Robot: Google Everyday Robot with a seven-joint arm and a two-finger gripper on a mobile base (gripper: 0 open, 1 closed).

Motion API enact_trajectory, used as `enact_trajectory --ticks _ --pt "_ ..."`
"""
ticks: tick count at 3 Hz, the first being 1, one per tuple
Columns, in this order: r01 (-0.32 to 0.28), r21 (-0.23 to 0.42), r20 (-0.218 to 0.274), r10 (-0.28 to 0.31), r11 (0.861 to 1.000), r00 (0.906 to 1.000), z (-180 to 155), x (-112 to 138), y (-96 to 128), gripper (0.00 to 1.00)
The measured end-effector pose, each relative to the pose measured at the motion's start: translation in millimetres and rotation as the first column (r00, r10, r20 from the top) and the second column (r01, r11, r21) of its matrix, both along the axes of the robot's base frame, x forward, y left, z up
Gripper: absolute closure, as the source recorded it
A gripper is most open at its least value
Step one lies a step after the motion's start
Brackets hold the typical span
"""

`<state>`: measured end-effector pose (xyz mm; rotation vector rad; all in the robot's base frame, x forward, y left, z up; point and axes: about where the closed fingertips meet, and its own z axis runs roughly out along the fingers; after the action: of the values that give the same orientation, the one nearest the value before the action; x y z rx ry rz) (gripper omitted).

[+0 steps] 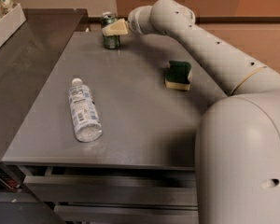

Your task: Move green can near sponge

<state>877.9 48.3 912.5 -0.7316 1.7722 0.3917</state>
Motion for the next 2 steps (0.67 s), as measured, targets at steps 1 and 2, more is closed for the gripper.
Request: enact_trajectory --ticks 1,2 --pt "-0.014 0.014 -0.003 0.014 1.000 0.9999 -6.6 3.1 13.8 0.00" --pt "-0.033 0.017 -0.006 0.034 0.999 0.9994 -9.0 4.6 24.8 0.15"
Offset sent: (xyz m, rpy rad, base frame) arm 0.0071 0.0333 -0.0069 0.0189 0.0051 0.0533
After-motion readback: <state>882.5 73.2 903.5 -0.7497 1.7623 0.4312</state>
